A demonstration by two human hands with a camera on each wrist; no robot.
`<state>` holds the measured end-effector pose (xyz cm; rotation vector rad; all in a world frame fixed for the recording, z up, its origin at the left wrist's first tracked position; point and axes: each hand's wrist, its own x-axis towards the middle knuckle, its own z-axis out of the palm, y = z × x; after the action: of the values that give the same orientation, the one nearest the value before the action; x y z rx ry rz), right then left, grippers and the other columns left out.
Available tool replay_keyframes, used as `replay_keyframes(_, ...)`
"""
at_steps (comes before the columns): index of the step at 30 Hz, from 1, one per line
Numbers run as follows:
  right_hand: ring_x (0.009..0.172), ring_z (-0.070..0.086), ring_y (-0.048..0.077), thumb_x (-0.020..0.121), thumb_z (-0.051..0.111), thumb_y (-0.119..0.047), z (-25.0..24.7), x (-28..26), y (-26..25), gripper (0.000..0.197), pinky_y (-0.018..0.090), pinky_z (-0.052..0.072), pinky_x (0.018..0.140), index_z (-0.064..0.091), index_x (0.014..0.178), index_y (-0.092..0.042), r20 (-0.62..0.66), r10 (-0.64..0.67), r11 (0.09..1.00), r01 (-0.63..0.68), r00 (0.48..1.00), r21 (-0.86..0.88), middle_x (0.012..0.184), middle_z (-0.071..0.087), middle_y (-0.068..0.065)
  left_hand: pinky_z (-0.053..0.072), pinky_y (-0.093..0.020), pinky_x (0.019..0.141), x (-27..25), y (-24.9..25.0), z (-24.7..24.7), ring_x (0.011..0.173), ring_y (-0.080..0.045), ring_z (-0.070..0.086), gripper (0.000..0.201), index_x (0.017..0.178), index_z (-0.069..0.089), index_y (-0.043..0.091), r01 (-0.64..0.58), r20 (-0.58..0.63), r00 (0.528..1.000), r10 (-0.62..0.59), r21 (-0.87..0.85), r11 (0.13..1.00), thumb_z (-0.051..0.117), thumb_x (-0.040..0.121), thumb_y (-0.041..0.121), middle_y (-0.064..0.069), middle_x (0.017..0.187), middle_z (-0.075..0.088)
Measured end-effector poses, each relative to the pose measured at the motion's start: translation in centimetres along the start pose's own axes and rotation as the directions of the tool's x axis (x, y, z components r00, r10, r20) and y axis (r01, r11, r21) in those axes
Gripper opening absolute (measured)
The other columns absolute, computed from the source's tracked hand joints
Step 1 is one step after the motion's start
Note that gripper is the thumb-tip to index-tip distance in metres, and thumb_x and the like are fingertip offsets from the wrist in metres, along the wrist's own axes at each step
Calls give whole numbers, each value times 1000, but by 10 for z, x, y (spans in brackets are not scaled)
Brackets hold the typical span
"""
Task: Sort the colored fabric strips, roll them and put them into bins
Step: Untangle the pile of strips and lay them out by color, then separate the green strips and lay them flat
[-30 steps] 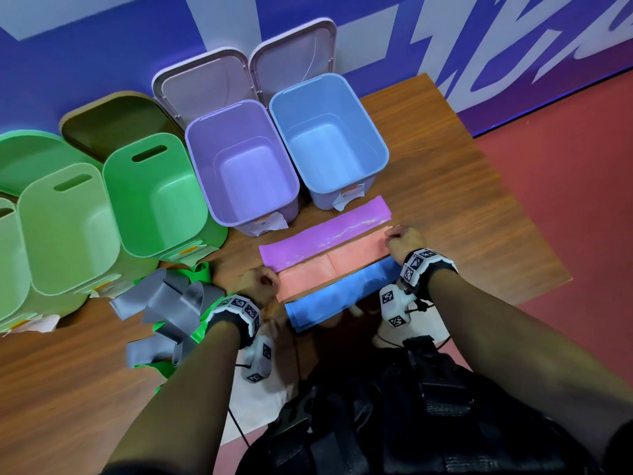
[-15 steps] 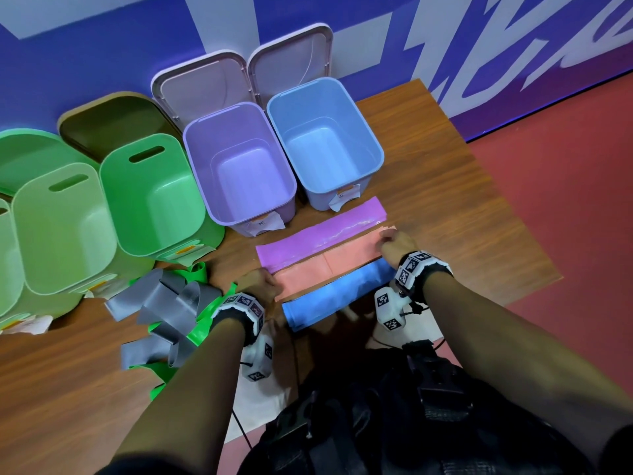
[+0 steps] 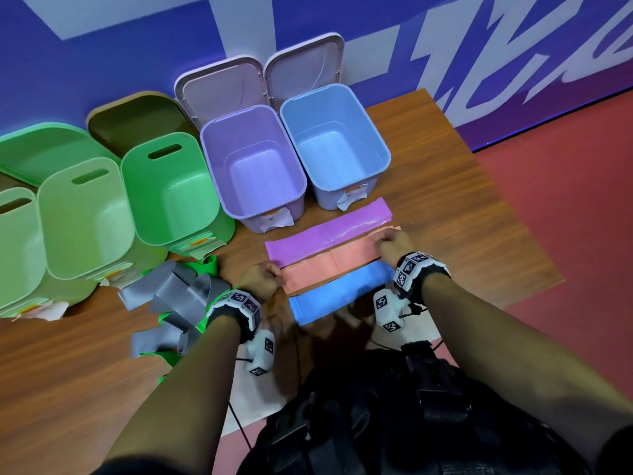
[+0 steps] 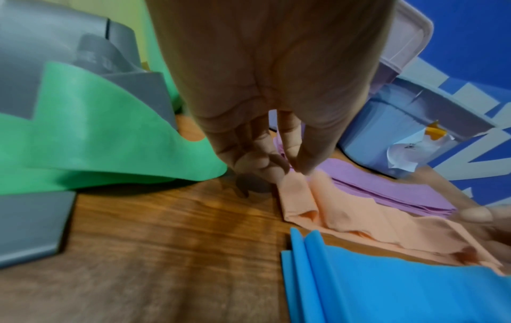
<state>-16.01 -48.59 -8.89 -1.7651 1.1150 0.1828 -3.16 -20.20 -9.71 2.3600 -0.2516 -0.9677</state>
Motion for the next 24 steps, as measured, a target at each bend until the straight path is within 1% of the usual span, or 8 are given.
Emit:
replay_keyframes(3, 86, 66, 28, 83, 49, -9, 14, -11, -8, 28, 42, 59, 82, 71, 78, -26, 35, -28, 1000, 28, 999, -2, 83, 69, 1, 45, -31, 71, -10, 1, -7, 65, -23, 55, 22, 71, 58, 19, 2, 12, 1000, -1, -49, 999, 74, 86, 21, 3, 60, 58)
replay_keyframes(6, 90, 69, 30, 84, 50, -6, 32, -26, -21, 28, 35, 56, 74, 71, 80, -22, 66, -38, 999, 38, 997, 5, 88, 73, 6, 52, -38, 72, -23, -5, -20, 70, -25, 59, 17, 71, 60, 20, 2, 23, 1000, -2, -22, 1000, 68, 85, 14, -2, 65, 63)
replay_keyframes(10, 79, 68, 26, 83, 52, -5, 64, -47, -39, 26, 36, 58, 78, 69, 75, -23, 120, -74, 997, 76, 990, -15, 85, 73, 5, 54, -35, 73, -42, -22, -44, 76, -29, 66, 9, 70, 60, 23, -15, 1, 1000, 15, 7, 1000, 64, 74, 30, 0, 72, 67)
replay_keyframes(14, 70, 62, 23, 82, 51, -1, 104, -67, -62, 27, 29, 48, 61, 67, 73, -21, 216, -122, 992, 125, 969, 0, 83, 73, 9, 53, -27, 65, -59, -40, -70, 65, -23, 60, 20, 73, 55, 21, 9, -31, 999, -10, -32, 999, 65, 88, 12, 1, 68, 60)
replay_keyframes(18, 71, 62, 22, 81, 51, 0, 144, -81, -85, 29, 23, 41, 56, 66, 70, -23, 270, -162, 983, 178, 949, -35, 75, 69, 0, 56, -37, 83, -75, -63, -98, 84, -28, 69, 16, 74, 60, 23, 48, -69, 997, -46, 29, 998, 63, 89, 17, -1, 77, 68)
replay_keyframes(19, 70, 62, 20, 80, 52, -1, 153, -86, -91, 28, 23, 44, 58, 68, 72, -23, 279, -177, 978, 200, 944, -54, 76, 69, -2, 56, -36, 83, -80, -67, -104, 85, -28, 69, 13, 77, 62, 22, 51, -74, 996, -48, 38, 998, 61, 89, 17, -2, 81, 68)
replay_keyframes(22, 74, 62, 18, 80, 55, -2, 183, -96, -104, 26, 30, 53, 78, 70, 74, -23, 319, -206, 966, 245, 925, -86, 81, 70, -1, 50, -31, 79, -92, -84, -122, 85, -25, 63, 8, 86, 66, 15, 72, -122, 991, -59, 108, 992, 59, 90, 14, -7, 89, 70)
replay_keyframes(24, 77, 62, 18, 83, 55, -2, 202, -104, -112, 26, 30, 52, 79, 69, 75, -23, 343, -229, 951, 284, 911, -119, 84, 70, 0, 49, -30, 77, -97, -99, -132, 88, -26, 65, 9, 82, 64, 18, 67, -150, 987, -49, 116, 991, 61, 87, 11, -7, 89, 71)
